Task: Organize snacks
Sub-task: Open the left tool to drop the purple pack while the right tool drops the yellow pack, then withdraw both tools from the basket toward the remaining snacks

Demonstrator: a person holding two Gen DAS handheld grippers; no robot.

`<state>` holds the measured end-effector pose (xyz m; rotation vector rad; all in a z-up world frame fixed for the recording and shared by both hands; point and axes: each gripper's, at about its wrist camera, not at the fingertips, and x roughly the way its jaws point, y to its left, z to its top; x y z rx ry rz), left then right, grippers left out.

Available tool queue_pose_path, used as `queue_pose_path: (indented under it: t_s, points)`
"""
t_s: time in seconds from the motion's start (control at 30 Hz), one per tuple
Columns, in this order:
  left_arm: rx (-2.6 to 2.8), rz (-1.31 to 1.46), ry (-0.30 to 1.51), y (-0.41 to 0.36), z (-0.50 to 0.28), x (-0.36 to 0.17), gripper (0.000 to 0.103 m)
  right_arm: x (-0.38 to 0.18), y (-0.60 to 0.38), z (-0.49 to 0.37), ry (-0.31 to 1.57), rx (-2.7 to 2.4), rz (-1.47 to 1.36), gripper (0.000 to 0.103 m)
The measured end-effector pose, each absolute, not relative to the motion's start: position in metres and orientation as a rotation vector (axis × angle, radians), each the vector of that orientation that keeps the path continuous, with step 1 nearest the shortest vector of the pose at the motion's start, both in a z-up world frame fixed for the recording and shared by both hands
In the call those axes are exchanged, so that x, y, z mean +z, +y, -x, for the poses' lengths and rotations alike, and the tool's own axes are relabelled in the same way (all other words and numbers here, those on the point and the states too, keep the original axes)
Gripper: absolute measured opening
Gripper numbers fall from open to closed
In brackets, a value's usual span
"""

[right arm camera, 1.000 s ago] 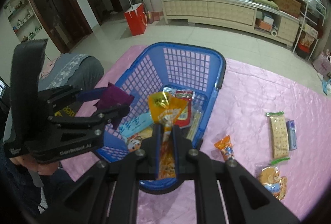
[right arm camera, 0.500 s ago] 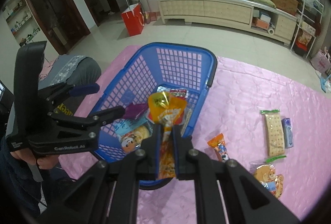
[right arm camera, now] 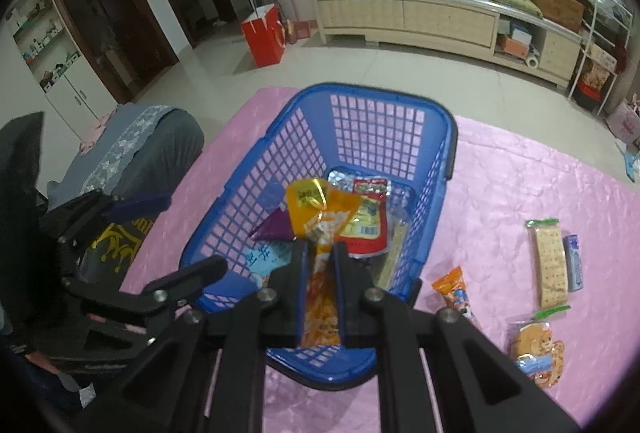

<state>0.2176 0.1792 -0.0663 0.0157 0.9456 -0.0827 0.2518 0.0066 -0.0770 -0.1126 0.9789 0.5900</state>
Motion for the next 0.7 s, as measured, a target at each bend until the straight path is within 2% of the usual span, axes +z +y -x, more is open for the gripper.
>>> queue_pose_path:
  t_s: [0.1, 0.2, 0.23, 0.27, 0.3, 0.33, 0.37, 0.43, 0.7]
  points:
    - [-0.083, -0.010, 0.945, 0.181, -0.216, -0.067, 0.080, -0.085, 0.009, -0.253, 0.990, 0.571, 0.152, 0.016]
    - [-0.078, -0.006, 0.945, 0.181, -0.215, -0.067, 0.080, -0.087, 0.010, -0.251, 0.971, 0.547, 0.181, 0.026]
    - [-0.079, -0.002, 0.945, 0.181, -0.215, -0.066, 0.080, -0.087, 0.009, -0.249, 0.964, 0.549, 0.190, 0.035]
    - [-0.081, 0.002, 0.944, 0.180, -0.213, -0.067, 0.080, -0.088, 0.009, -0.249, 0.968, 0.549, 0.197, 0.051]
    - [-0.085, 0.005, 0.945, 0.180, -0.213, -0.067, 0.080, -0.089, 0.009, -0.248, 0.974, 0.549, 0.205, 0.059]
    - [-0.088, 0.005, 0.947, 0.179, -0.212, -0.067, 0.080, -0.089, 0.007, -0.248, 0.972, 0.541, 0.207, 0.073]
    - [-0.092, 0.005, 0.948, 0.177, -0.211, -0.066, 0.080, -0.088, 0.005, -0.246, 0.962, 0.531, 0.204, 0.080]
    - [-0.096, 0.006, 0.948, 0.174, -0.211, -0.065, 0.080, -0.086, -0.001, -0.246, 0.955, 0.514, 0.201, 0.085]
    - [-0.126, -0.012, 0.941, 0.147, -0.210, -0.055, 0.080, -0.071, -0.045, -0.242, 0.952, 0.474, 0.151, 0.085]
